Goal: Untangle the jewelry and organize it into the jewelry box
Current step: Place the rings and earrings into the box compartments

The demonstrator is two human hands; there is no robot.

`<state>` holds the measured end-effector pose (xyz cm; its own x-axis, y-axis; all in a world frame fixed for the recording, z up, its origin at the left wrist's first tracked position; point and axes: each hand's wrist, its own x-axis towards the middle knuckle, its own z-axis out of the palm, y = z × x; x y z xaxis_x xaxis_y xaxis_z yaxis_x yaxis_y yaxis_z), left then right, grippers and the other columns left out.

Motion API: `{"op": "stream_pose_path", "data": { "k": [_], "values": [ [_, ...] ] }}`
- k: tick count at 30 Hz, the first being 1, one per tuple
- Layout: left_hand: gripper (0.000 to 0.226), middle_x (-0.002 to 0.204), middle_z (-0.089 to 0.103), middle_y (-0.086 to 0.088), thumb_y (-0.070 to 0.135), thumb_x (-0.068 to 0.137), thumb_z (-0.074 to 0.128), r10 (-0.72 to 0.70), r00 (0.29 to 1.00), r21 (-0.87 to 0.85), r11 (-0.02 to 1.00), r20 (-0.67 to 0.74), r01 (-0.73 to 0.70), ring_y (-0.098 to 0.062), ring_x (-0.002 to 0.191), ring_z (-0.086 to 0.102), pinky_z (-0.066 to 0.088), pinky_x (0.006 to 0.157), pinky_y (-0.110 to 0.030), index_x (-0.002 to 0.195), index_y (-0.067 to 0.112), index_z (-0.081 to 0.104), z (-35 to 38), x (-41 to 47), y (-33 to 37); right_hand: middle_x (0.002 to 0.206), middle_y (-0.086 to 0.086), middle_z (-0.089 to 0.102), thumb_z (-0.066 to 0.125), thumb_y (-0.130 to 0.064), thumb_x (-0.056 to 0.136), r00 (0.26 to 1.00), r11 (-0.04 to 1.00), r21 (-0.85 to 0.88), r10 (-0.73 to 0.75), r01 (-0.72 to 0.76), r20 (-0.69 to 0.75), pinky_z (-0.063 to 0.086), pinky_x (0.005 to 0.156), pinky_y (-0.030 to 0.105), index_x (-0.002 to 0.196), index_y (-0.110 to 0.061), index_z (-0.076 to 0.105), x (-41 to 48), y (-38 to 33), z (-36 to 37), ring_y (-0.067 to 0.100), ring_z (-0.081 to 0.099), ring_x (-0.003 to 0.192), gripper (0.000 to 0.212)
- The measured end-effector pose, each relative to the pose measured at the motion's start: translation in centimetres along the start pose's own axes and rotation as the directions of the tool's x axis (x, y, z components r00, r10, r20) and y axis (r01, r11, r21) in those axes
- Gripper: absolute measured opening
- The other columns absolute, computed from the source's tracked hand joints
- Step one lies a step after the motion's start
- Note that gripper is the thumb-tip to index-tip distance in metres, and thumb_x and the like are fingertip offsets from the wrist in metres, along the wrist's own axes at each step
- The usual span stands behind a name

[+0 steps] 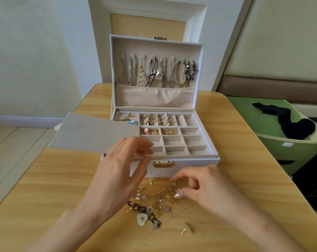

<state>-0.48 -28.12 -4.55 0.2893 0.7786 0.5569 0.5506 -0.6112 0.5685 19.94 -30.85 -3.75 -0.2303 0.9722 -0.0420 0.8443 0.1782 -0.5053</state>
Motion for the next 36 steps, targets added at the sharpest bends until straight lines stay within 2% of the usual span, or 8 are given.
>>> {"op": "stream_pose_path", "data": {
  "k": [5, 10, 14, 18, 23, 31, 34, 36],
  "values": [
    [0.018, 0.094, 0.057, 0.019, 0.030, 0.088, 0.045, 0.000, 1.000, 0.029, 1.000, -0.028, 0.001, 0.003, 0.090, 0.055, 0.042, 0.077, -0.010, 0.098, 0.022, 0.057, 0.0, -0.2, 0.1, 0.064, -0.015, 0.057, 0.072, -0.038, 0.078, 1.000, 0.998, -0.059, -0.010, 0.009, -0.026, 0.036, 0.057, 0.012, 0.097, -0.037, 0.067, 0.1, 0.0, 0.5, -0.002, 0.052, 0.060, 0.021],
    [0.009, 0.078, 0.058, 0.008, 0.018, 0.087, 0.049, 0.224, 0.974, 0.323, 0.924, -0.028, -0.203, -0.010, 0.068, 0.050, 0.039, 0.059, -0.026, 0.088, 0.015, 0.057, 0.1, -0.3, 1.2, 0.072, -0.011, 0.062, 0.075, -0.035, 0.076, 1.000, 0.998, -0.058, 0.014, -0.014, -0.001, 0.037, 0.058, 0.014, 0.086, -0.034, 0.066, 0.1, 0.3, 0.0, -0.001, 0.052, 0.063, 0.014],
    [0.015, 0.054, 0.050, 0.014, 0.027, 0.086, 0.046, 0.106, 0.988, 0.367, 0.920, 0.110, -0.139, -0.003, 0.043, 0.032, 0.032, 0.035, -0.020, 0.079, 0.021, 0.058, 0.5, -1.1, 1.7, 0.066, -0.012, 0.063, 0.071, -0.038, 0.079, 1.000, 1.000, -0.006, 0.018, -0.018, -0.003, 0.036, 0.054, 0.014, 0.086, -0.037, 0.069, 0.2, 0.6, -0.2, 0.000, 0.053, 0.061, 0.007],
    [0.019, 0.041, 0.047, 0.012, 0.034, 0.087, 0.038, -0.023, 0.986, 0.393, 0.919, 0.166, -0.044, -0.005, 0.031, 0.039, 0.033, 0.029, -0.020, 0.080, 0.027, 0.054, 0.6, -1.3, 0.7, 0.060, -0.017, 0.060, 0.066, -0.033, 0.085, 1.000, 1.000, -0.015, 0.008, -0.009, -0.017, 0.037, 0.057, 0.011, 0.088, -0.037, 0.071, 0.4, 0.7, 0.1, -0.005, 0.053, 0.062, 0.007],
    [0.010, 0.040, 0.047, 0.015, 0.033, 0.083, 0.047, -0.057, 0.984, 0.364, 0.931, 0.168, -0.008, -0.001, 0.032, 0.040, 0.032, 0.031, -0.014, 0.078, 0.030, 0.054, 0.4, -0.9, 0.6, 0.070, -0.015, 0.063, 0.068, -0.032, 0.083, 0.998, 0.998, -0.069, -0.005, 0.001, -0.061, 0.036, 0.057, 0.013, 0.083, -0.031, 0.069, 0.2, 0.3, 0.4, -0.003, 0.050, 0.058, 0.002],
    [0.014, 0.037, 0.029, 0.016, 0.026, 0.078, 0.073, -0.088, 0.985, 0.324, 0.945, 0.148, 0.036, 0.003, 0.032, 0.029, 0.021, 0.041, -0.005, 0.071, 0.029, 0.060, -0.6, -0.4, 0.2, 0.048, -0.031, 0.051, 0.073, -0.021, 0.079, 0.984, 0.994, 0.108, -0.012, 0.031, -0.178, 0.038, 0.050, 0.019, 0.070, -0.027, 0.067, -0.6, -0.4, -1.7, 0.004, 0.055, 0.049, 0.013],
    [0.013, 0.049, 0.051, 0.018, 0.042, 0.081, 0.064, -0.163, 0.923, 0.284, 0.957, 0.349, 0.061, 0.008, 0.057, 0.051, 0.032, 0.046, -0.013, 0.075, 0.036, 0.055, -1.0, -0.5, 0.3, 0.037, -0.019, 0.047, 0.071, -0.017, 0.081, 0.992, 0.962, 0.272, 0.060, -0.028, -0.110, 0.050, 0.055, 0.032, 0.072, -0.019, 0.066, -0.5, -0.1, -2.2, 0.016, 0.062, 0.047, 0.010],
    [0.016, 0.069, 0.057, 0.021, 0.049, 0.080, 0.063, -0.175, 0.854, 0.289, 0.957, 0.490, 0.030, 0.015, 0.073, 0.048, 0.036, 0.056, -0.010, 0.081, 0.037, 0.052, -1.2, -0.8, 0.2, 0.037, -0.016, 0.048, 0.070, -0.010, 0.081, 0.994, 0.938, 0.342, 0.085, -0.056, -0.069, 0.051, 0.052, 0.032, 0.072, -0.011, 0.065, -0.4, 0.1, -2.1, 0.019, 0.066, 0.052, 0.010]
  ]
}}
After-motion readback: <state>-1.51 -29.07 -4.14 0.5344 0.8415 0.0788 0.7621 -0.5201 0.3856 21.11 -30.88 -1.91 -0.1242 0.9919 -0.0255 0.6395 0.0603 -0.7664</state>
